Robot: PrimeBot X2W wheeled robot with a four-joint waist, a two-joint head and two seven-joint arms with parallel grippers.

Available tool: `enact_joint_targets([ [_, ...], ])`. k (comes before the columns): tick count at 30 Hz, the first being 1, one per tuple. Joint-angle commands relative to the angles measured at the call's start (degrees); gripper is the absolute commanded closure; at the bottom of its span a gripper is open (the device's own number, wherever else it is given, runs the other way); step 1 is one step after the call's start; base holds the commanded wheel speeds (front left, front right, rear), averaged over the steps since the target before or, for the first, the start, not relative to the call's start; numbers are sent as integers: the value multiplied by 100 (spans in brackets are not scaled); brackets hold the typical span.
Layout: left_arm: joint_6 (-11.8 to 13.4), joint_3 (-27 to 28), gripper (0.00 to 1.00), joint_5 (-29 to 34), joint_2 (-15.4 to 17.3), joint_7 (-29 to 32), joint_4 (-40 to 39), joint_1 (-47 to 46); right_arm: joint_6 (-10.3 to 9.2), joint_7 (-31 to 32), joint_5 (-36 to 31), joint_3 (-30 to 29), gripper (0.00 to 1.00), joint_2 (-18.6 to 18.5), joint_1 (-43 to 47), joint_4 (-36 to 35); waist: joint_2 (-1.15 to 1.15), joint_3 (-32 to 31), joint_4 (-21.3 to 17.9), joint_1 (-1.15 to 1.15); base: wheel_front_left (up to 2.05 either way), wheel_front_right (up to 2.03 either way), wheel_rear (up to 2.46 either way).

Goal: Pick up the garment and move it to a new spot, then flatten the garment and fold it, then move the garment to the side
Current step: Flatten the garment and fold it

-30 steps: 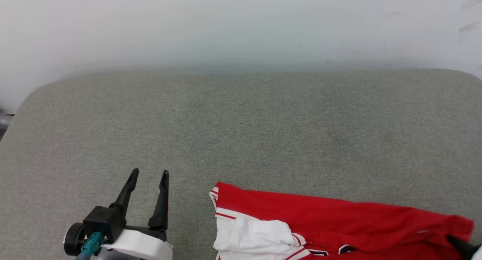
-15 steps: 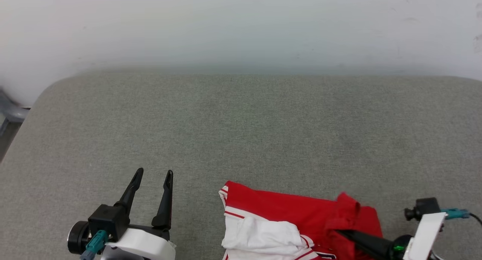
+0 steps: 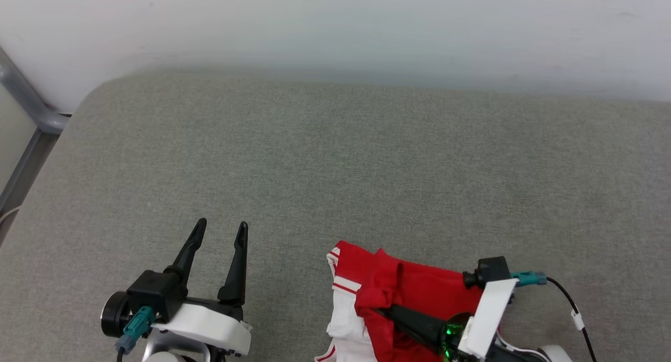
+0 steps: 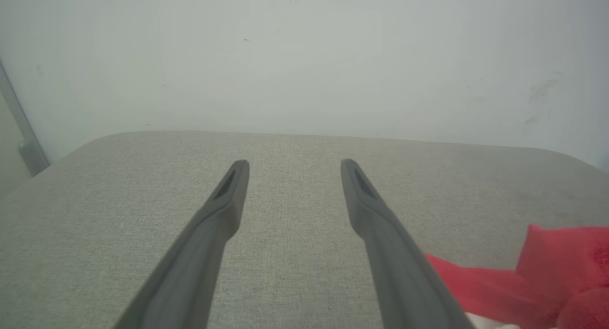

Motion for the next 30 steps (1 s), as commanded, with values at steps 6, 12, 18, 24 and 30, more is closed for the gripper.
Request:
enact_joint_targets([
  [6, -54, 26, 0, 26, -84, -25, 21, -162, -1, -714, -854, 337, 90, -18, -258, 622, 0, 190, 119, 0, 0, 0, 0],
  [12, -77, 97, 0, 78, -126, -25, 57, -181, -1, -1036, -1053, 511, 0, -9, -378, 779, 0, 228, 70, 0, 0, 0, 0],
  [18, -121, 124, 0, 133, -143, -25, 105, -186, -1, -1348, -1326, 710, 0, -106, -460, 362, 0, 153, -16, 0, 0, 0, 0],
  [24, -125, 165, 0, 186, -141, -25, 134, -124, -1, -2206, -2355, 746, 0, -561, -422, -215, 0, 58, -113, 0, 0, 0, 0],
  [30, -49, 223, 0, 224, -169, -25, 154, -21, -1, -3304, -3961, 24, 0, -853, -207, -136, 0, -63, -253, 0, 0, 0, 0],
])
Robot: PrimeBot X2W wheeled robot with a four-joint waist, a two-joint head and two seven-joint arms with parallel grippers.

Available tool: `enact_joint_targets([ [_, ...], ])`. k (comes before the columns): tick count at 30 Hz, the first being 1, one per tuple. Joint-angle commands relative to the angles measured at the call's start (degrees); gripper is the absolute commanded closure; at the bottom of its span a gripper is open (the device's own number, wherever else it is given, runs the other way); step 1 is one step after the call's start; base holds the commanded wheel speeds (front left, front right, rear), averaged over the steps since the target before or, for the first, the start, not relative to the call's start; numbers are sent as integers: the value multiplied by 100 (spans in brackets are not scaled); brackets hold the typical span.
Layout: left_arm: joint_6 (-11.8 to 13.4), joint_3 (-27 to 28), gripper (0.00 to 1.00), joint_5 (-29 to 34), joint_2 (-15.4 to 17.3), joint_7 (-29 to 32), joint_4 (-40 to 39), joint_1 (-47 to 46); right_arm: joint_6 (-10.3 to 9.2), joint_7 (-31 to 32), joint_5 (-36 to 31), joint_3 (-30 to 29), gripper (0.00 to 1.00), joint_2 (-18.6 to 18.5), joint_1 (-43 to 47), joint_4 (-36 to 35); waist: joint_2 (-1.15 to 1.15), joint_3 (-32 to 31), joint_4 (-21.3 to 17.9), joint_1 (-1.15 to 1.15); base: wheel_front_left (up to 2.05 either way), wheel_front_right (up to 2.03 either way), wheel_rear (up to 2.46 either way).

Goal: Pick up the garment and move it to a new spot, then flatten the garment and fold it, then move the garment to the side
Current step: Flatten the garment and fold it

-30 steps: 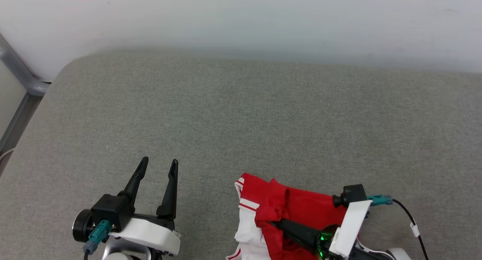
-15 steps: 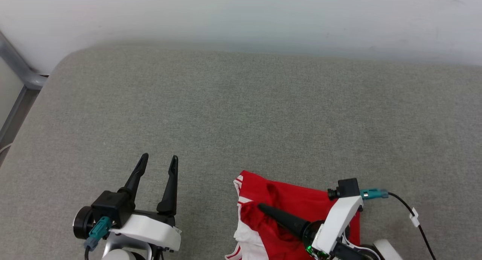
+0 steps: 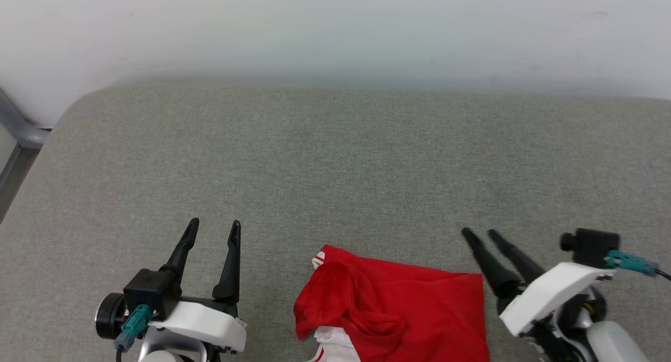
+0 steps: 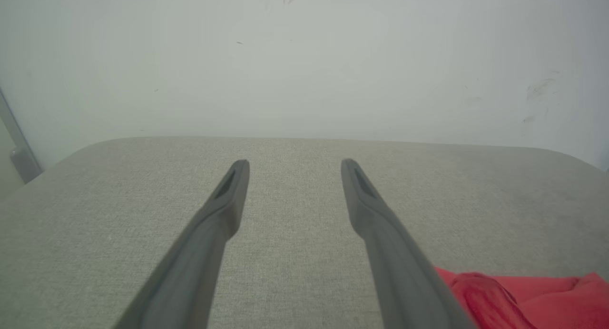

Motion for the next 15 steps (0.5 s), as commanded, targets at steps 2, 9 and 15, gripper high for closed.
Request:
enact_joint_targets([
  [2, 56, 38, 0, 26, -26, -25, 1, 102, -1, -376, -710, -516, 0, -48, 172, 46, 0, -83, -92, 0, 0, 0, 0],
  [9, 132, 128, 0, 56, -32, -25, -9, 206, -1, -1131, -2588, -1980, 0, 254, 574, -395, 0, -220, -255, 0, 0, 0, 0],
  [15, 195, 170, 0, 145, -19, -25, -25, 282, -1, -1451, -3548, -2211, 0, 472, 974, -1180, 0, -358, -331, 0, 0, 0, 0],
])
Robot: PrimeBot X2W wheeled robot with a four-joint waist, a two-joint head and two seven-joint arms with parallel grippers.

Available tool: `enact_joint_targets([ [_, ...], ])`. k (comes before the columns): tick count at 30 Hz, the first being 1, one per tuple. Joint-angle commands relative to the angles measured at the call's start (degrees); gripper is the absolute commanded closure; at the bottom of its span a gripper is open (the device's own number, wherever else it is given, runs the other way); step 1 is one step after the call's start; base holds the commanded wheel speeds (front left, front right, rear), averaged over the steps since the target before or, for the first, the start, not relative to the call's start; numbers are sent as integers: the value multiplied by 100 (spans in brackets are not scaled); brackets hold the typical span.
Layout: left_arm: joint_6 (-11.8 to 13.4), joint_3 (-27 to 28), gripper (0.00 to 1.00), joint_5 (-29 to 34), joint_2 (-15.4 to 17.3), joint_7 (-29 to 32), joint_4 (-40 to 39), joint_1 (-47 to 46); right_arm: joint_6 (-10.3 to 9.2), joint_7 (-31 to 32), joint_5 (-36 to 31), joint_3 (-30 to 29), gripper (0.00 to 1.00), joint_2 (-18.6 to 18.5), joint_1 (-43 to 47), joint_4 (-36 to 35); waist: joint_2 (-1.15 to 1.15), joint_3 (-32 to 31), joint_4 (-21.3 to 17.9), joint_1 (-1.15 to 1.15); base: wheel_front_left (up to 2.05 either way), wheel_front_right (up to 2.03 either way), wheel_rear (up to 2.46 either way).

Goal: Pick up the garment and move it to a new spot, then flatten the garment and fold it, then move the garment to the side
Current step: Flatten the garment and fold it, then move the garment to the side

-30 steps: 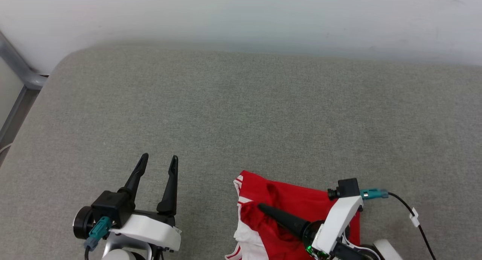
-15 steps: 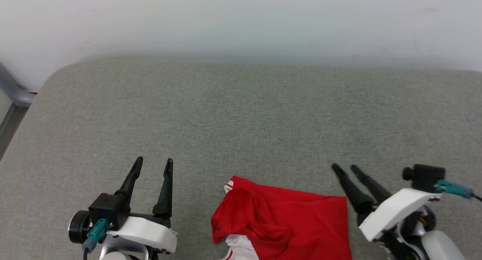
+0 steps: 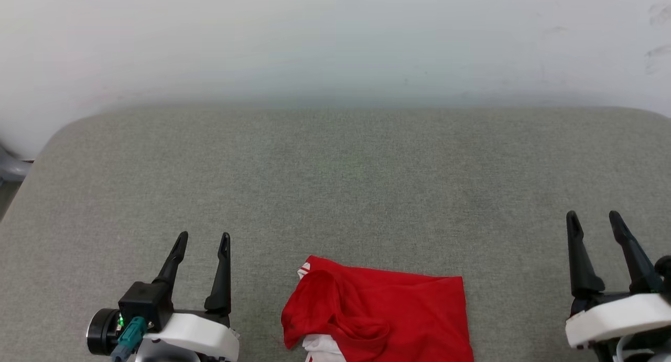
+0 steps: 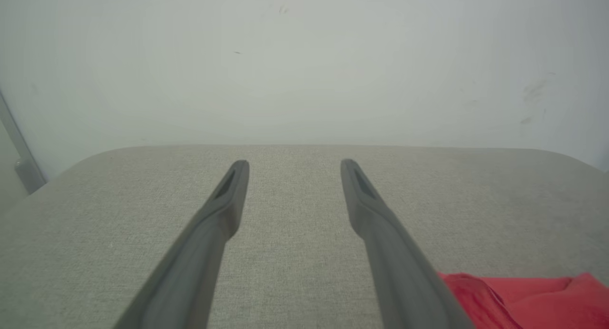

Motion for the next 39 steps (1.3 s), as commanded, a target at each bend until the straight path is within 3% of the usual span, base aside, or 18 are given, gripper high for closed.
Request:
enact_joint_targets([
  [1, 27, 8, 0, 58, 3, -25, -9, 90, -3, -68, -176, 37, 0, 70, 182, -196, 0, -65, -25, 0, 0, 0, 0],
  [11, 114, 101, 0, 163, 20, -25, -22, 403, -3, 228, -568, 231, 0, 296, 1029, -982, 0, -272, -61, 0, 0, 0, 0],
  [25, 86, 161, 0, 134, -31, -25, 34, 402, -3, 741, -571, 177, 0, 363, 1125, -1236, 0, -312, -66, 0, 0, 0, 0],
  [29, 76, 202, 0, 115, -30, -25, 0, 322, -3, 1105, -357, -47, 0, 373, 1233, -1167, 0, -260, 1, 0, 0, 0, 0],
  [39, 14, 269, 0, 128, -93, -25, -151, 47, -3, 2830, 1018, -279, 0, 136, 1308, -505, 0, 178, 225, 0, 0, 0, 0],
])
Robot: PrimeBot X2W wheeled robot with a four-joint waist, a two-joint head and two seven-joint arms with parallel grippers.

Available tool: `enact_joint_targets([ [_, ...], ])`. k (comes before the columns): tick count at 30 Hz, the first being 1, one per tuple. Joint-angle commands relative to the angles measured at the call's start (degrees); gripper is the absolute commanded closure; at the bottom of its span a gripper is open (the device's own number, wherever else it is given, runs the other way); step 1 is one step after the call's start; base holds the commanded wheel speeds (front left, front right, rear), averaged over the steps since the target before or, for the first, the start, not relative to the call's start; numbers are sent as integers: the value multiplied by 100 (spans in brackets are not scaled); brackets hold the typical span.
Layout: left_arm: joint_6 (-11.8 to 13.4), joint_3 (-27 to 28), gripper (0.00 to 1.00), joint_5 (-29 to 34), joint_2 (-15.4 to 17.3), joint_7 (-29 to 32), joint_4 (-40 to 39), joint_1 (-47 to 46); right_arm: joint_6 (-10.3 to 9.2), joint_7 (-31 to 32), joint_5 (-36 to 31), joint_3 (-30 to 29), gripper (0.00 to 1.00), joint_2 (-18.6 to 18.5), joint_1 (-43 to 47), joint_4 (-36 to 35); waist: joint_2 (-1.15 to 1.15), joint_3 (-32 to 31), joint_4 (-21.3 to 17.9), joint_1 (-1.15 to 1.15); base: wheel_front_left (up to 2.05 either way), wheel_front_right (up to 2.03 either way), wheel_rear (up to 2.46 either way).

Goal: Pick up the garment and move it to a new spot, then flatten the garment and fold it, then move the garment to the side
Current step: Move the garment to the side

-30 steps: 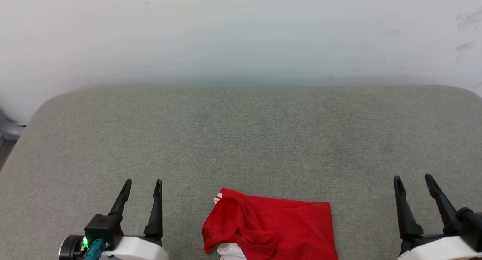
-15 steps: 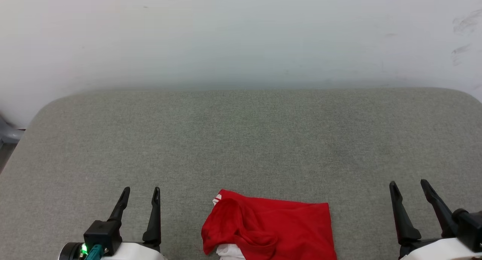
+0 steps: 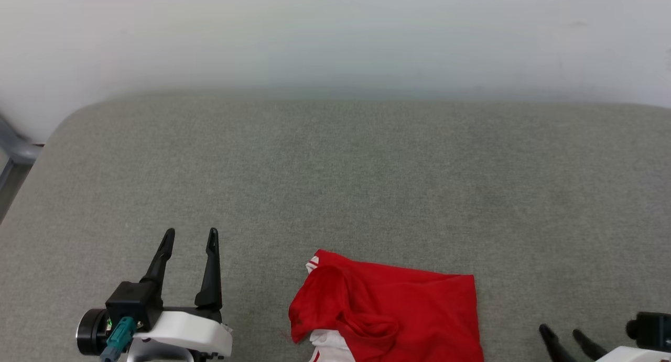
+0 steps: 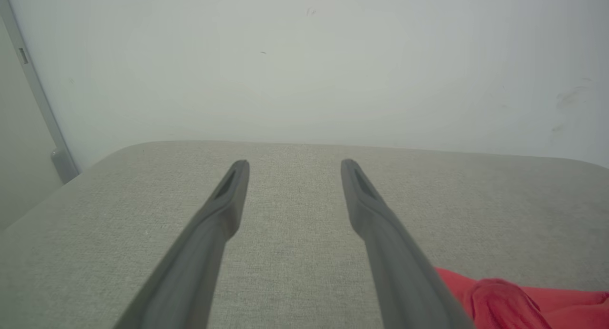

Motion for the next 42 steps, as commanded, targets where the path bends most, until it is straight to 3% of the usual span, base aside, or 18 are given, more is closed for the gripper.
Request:
enact_joint_targets([
  [1, -18, 14, 0, 23, -31, -25, -26, -101, -2, 161, 142, 86, 0, -48, -57, 42, 0, 186, 91, 0, 0, 0, 0],
  [9, -89, 42, 0, 65, -135, -25, -63, -405, -3, 972, 1048, 799, 0, -194, -419, 251, 0, 669, 281, 0, 0, 0, 0],
  [19, -192, 41, 0, 129, -243, -25, -17, -639, -8, 1590, 1441, 1444, 0, -273, -849, 1192, 0, 1014, 462, 0, 0, 0, 0],
  [20, -204, 57, 0, 130, -251, -25, -5, -651, -8, 1657, 1467, 1506, 36, -242, -890, 1256, 0, 1033, 464, 0, 0, 0, 0],
  [21, -212, 71, 0, 135, -256, -25, 4, -658, -8, 1701, 1460, 1563, 62, -245, -928, 1313, 0, 1051, 463, 0, 0, 0, 0],
  [22, -224, 84, 0, 136, -267, -25, 7, -668, -8, 1739, 1498, 1614, 87, -230, -951, 1370, 0, 1065, 461, 0, 0, 0, 0],
  [23, -225, 88, 0, 136, -277, -25, 17, -674, -8, 1765, 1544, 1654, 100, -202, -974, 1405, 0, 1073, 458, 0, 0, 0, 0],
  [29, -268, 135, 0, 175, -318, -25, 84, -673, -6, 1642, 1643, 1786, 100, -305, -1185, 1324, 0, 995, 411, 0, 0, 0, 0],
  [34, -289, 168, 0, 243, -332, -25, 98, -579, -4, 1351, 1532, 1824, 100, -551, -1364, 866, 0, 818, 285, 0, 0, 0, 0],
  [42, -334, 191, 0, 274, -349, -25, 55, -429, -3, 1311, 811, 1908, 100, -1178, -1586, -130, 0, 660, -285, 0, 0, 0, 0],
])
